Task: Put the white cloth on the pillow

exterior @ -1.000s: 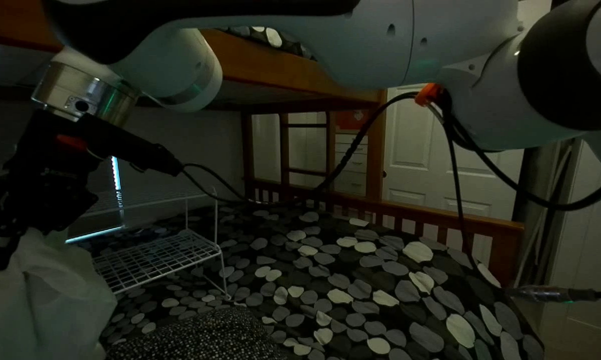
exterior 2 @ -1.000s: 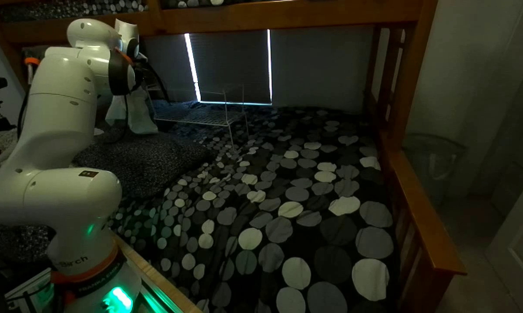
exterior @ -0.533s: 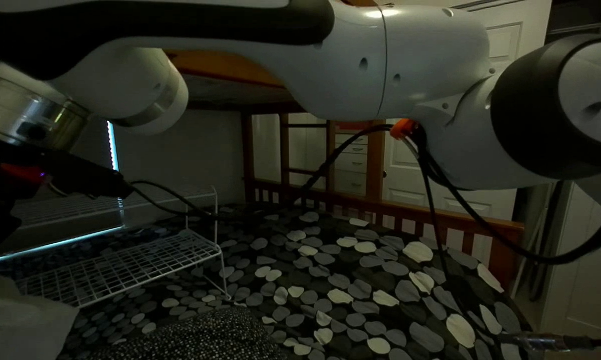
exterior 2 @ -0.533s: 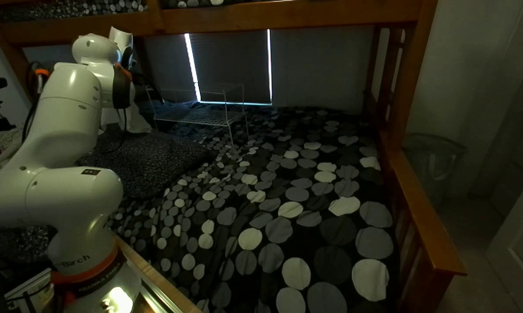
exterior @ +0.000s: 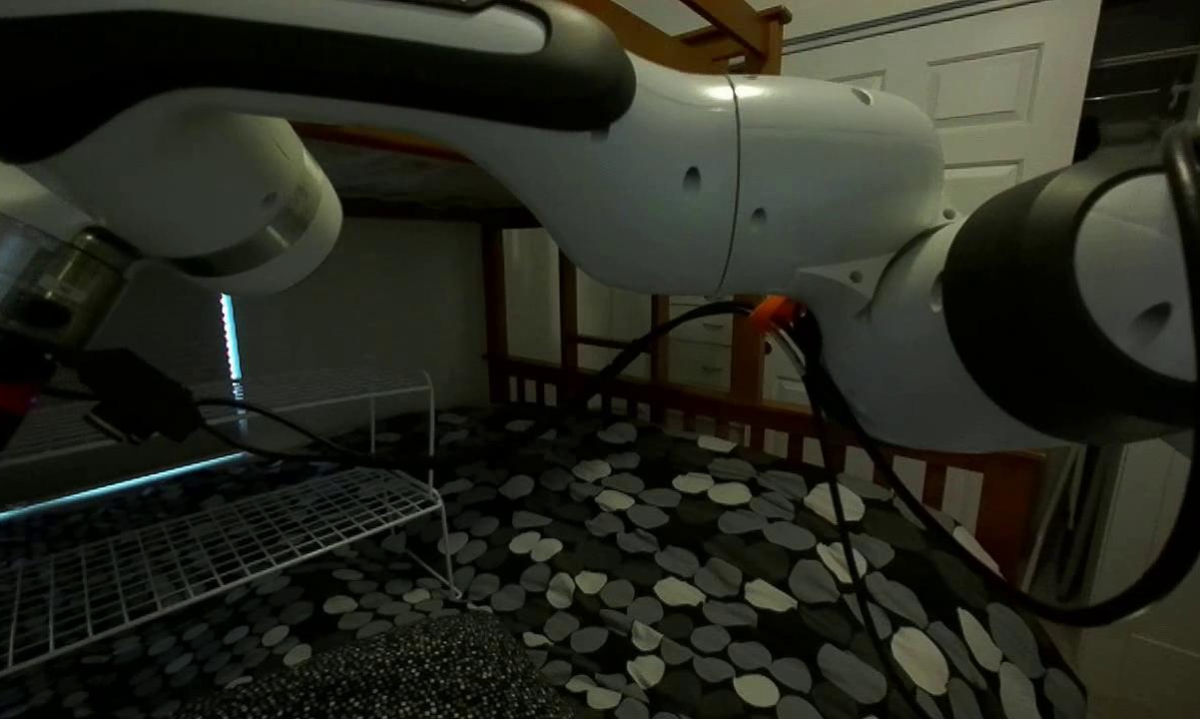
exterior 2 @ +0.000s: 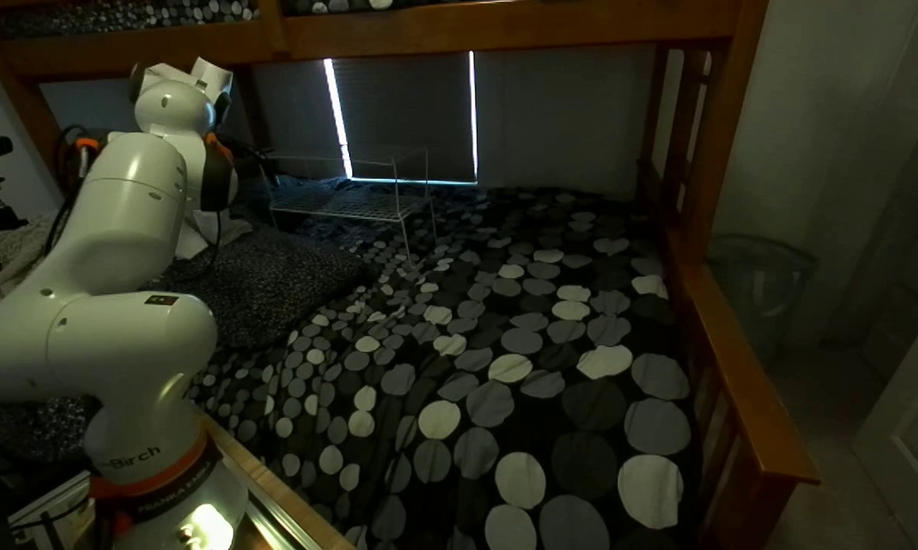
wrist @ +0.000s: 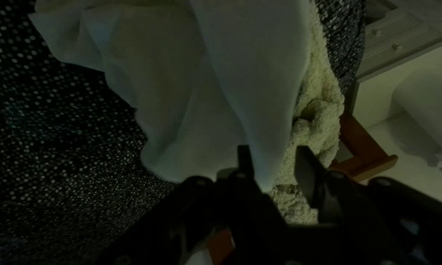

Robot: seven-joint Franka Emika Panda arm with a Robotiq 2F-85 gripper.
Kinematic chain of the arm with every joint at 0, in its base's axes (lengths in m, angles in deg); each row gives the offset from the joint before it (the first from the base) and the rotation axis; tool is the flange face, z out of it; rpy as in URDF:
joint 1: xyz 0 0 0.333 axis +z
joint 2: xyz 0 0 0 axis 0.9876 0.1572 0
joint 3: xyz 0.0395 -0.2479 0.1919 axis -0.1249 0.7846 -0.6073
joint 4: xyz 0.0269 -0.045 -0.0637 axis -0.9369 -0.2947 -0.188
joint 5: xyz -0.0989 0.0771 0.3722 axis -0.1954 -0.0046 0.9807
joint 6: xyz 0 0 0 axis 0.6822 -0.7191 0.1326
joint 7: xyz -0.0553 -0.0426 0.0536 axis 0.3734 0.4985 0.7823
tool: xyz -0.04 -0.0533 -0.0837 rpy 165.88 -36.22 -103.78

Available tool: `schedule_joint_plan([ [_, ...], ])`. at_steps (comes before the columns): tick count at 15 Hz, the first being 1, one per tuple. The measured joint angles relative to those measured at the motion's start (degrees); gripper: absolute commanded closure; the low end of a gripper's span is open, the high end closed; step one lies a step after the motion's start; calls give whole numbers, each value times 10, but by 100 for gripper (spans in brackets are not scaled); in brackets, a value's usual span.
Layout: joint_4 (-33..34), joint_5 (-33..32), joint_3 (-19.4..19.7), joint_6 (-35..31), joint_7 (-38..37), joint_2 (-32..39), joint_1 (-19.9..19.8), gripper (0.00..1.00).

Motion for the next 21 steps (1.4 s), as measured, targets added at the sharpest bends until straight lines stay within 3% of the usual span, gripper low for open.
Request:
schedule_joint_plan([
  [4,27,-19,25,40,-41,4,4,2],
  [5,31,-27,35,43,-64,4,5,0],
  [11,43,-66,89,92,-200,-18,12,0],
  [18,46,-66,111,324,-333,-97,10,0],
  [21,46,-67,113,393,-387,-132,13,0],
])
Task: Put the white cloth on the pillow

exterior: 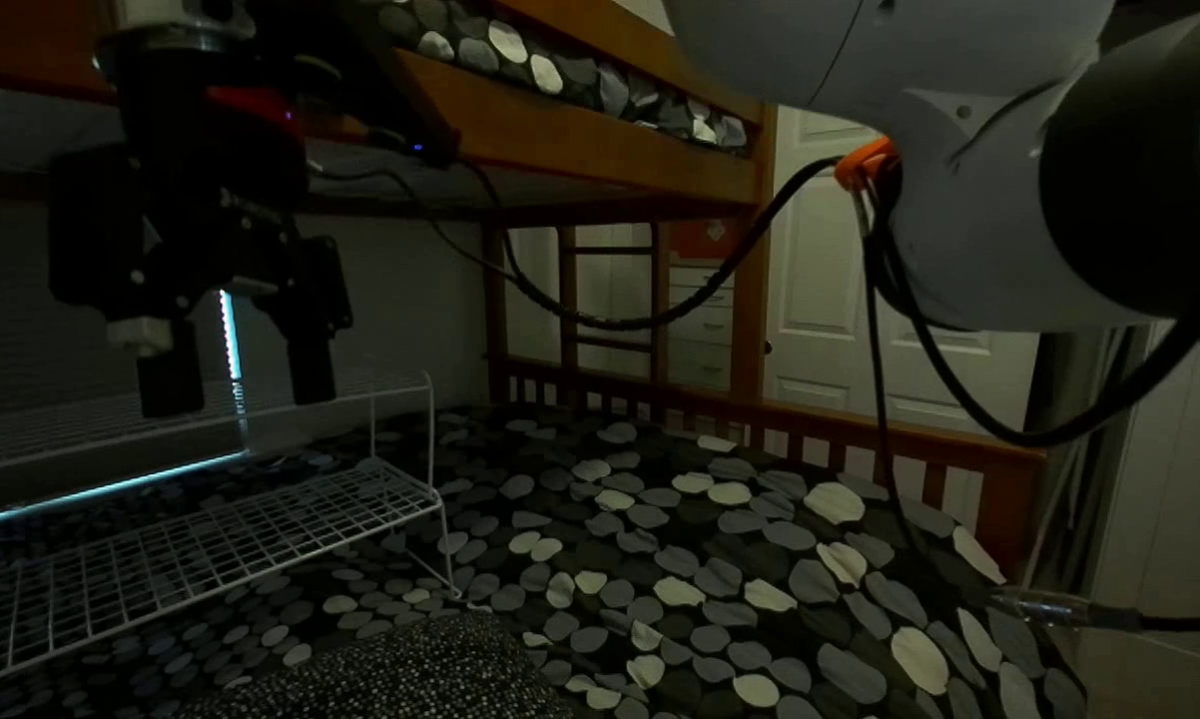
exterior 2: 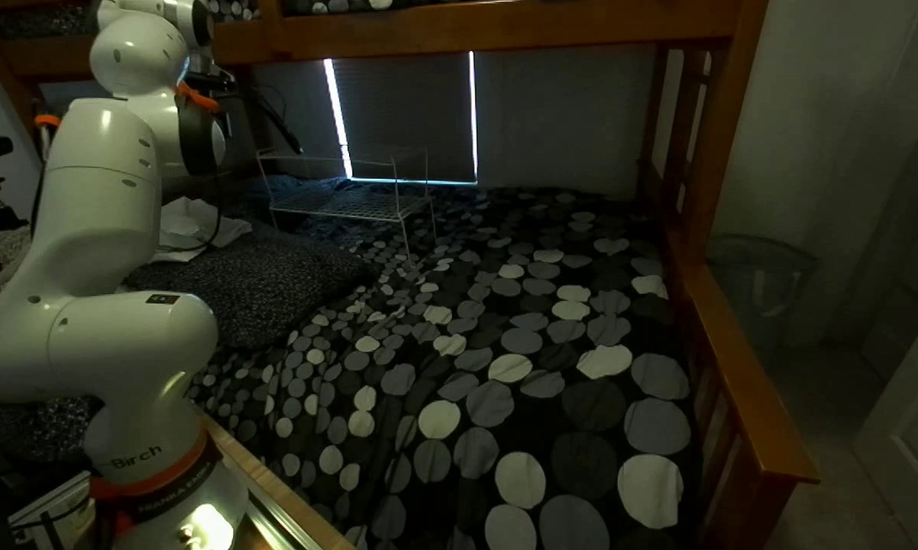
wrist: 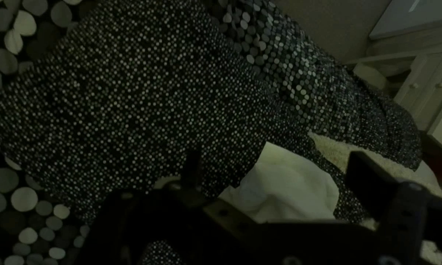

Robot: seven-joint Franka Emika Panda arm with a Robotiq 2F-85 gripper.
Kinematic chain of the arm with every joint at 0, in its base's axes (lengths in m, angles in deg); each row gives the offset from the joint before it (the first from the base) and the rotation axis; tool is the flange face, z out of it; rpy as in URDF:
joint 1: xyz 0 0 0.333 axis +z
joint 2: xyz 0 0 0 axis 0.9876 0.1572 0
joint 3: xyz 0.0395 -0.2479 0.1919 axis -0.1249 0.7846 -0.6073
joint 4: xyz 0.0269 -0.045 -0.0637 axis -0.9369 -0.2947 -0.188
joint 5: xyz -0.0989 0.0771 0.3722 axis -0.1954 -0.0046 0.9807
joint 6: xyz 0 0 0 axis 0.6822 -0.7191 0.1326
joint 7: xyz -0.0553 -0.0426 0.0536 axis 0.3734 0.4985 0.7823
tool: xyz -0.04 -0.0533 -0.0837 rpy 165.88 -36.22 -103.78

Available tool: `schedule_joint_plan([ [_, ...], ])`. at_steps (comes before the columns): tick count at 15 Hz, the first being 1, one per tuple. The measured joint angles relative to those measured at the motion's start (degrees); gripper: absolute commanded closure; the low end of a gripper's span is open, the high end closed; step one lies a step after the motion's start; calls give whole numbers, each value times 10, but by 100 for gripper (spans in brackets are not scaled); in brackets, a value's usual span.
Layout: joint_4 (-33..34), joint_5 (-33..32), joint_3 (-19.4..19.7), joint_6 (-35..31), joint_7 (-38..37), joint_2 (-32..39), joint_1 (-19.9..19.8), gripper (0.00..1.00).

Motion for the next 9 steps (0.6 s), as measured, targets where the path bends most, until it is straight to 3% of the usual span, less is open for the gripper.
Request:
schedule_joint_plan([
  [5,-4,-31,8,16,-46,-56,23,0],
  [9,-4,-31,7,15,-44,-49,20,0],
])
